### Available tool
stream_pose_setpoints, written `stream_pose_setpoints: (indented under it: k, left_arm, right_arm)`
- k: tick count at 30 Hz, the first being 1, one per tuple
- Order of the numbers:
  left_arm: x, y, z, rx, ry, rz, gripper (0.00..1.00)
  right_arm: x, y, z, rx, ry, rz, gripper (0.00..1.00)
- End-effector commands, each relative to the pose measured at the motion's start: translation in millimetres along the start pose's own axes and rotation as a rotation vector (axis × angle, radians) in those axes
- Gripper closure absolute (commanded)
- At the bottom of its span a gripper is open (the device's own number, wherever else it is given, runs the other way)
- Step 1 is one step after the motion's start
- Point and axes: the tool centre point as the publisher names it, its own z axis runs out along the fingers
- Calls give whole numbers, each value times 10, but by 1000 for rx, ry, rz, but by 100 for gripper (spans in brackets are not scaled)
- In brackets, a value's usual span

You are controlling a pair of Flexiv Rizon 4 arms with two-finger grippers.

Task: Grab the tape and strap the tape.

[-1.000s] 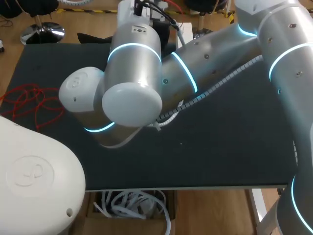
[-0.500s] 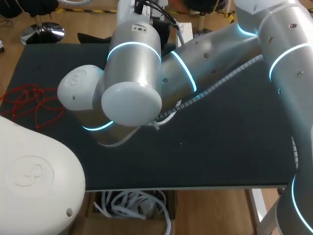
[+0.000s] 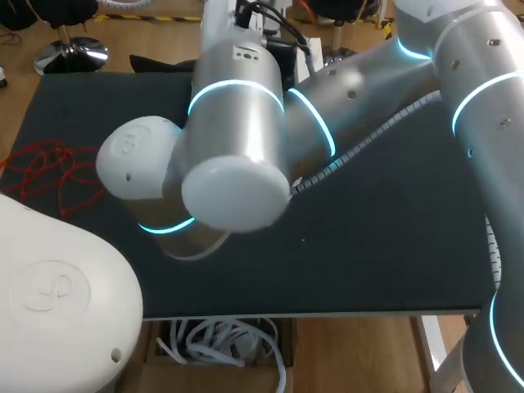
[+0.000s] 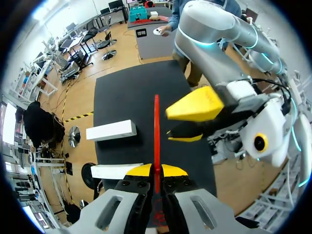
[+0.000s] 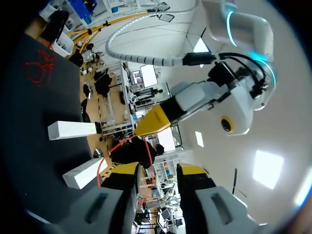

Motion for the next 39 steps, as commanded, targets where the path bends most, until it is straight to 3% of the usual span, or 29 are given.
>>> stream_pose_setpoints:
  k: [1, 5, 10, 13, 23, 39]
  left_arm:
    - [3, -3, -7, -3, 1, -1, 100]
    - [3, -3, -7, -3, 1, -1, 100]
    - [3, -3, -7, -3, 1, -1, 100]
    - [3, -3, -7, -3, 1, -1, 100]
    - [3, -3, -7, -3, 1, -1, 100]
    - [3, -3, -7, -3, 1, -1, 100]
  right_arm:
    - [-113, -93, -156, -4, 8, 2, 62]
    - [-214, -209, -244, 19, -16, 11, 61]
    - [-359, -417, -248, 52, -53, 18, 53]
    - [-449, -551, -211, 67, -63, 24, 0]
    - [-552, -863, -65, 97, -68, 41, 0]
    - [-729, -1460, 316, 116, 9, 51, 0]
